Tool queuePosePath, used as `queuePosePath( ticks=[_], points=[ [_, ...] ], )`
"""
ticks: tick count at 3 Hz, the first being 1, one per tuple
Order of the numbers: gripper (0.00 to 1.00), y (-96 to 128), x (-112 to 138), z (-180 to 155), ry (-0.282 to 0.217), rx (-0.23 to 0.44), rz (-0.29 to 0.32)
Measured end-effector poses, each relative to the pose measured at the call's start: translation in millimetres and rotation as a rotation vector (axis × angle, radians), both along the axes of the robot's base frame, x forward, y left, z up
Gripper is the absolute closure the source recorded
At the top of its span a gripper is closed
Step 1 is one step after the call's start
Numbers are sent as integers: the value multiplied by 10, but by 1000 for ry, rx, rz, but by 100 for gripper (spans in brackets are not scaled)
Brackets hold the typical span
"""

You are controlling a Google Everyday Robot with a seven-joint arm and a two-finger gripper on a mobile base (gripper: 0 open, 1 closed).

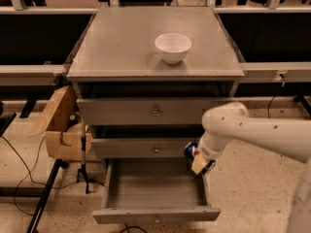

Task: Pick pepsi can from bottom drawer and place on counter

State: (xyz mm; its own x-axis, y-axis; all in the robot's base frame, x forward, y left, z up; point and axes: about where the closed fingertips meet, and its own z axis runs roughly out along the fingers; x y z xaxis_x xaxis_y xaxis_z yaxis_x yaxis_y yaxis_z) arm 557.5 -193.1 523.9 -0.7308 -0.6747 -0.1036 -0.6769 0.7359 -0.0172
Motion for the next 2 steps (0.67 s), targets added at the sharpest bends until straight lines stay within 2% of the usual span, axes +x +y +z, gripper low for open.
queuePosePath(
  ticks=[1,2],
  points=[
    [100,-163,-19,676,-33,-38,43],
    [100,-180,167,1340,-63,-69,77]
  ],
)
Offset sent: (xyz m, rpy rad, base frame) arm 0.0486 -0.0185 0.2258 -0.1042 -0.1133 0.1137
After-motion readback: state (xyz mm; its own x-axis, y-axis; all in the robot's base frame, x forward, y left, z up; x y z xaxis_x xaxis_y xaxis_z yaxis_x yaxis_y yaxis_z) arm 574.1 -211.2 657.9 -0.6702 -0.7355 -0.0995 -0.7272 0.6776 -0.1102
